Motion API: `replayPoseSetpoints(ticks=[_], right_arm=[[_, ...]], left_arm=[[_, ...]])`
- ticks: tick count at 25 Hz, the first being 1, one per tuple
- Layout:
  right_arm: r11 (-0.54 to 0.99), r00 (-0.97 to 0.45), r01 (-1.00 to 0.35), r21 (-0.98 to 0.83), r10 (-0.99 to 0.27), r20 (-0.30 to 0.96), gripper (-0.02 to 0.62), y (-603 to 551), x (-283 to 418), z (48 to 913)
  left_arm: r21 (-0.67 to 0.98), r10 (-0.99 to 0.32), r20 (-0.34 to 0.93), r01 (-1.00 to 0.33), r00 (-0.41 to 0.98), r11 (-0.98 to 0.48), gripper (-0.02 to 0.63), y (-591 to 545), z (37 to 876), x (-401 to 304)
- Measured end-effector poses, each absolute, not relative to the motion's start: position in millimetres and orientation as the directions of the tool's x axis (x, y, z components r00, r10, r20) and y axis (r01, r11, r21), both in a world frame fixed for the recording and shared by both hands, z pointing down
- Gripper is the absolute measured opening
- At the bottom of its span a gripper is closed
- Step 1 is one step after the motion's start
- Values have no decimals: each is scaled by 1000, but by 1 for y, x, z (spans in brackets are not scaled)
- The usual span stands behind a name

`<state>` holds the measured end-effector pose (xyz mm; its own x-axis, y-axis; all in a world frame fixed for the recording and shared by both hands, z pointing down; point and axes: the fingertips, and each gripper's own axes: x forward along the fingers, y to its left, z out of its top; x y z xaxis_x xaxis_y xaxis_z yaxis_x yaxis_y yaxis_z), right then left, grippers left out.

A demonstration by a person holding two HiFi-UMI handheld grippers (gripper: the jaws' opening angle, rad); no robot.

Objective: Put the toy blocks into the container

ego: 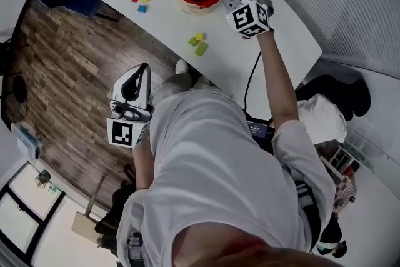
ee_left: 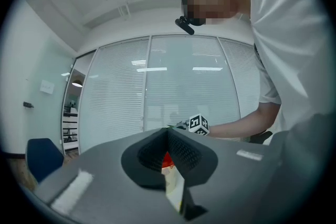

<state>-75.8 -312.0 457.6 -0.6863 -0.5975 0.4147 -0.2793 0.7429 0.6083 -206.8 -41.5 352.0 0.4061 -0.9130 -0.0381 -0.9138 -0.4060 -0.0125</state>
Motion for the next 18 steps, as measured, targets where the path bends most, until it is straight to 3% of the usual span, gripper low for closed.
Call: replayPoseSetpoints(ticks=[5,9,13,18], right_arm=[[851,-541,106,515,-385,748,146,-322,-126,552],[873,-373,258,414,-305,876,150,-332,-139,597],[906,-403,201,373,-270,874,200,-338,-145,591],[942,-641,-96,323,-307,703,205,-331,-140,537]], left_arm=[[-37,-953,-26,-953,302,-301,-5,-19,358,-242],[-39,-968,-25,-968,248,-247,-5,-5,356,-258],[-45,-970,-30,-970,240,-238,-5,-3,352,-263],[-54,-959,-40,-959,282,-280,-5,-14,351,-255]])
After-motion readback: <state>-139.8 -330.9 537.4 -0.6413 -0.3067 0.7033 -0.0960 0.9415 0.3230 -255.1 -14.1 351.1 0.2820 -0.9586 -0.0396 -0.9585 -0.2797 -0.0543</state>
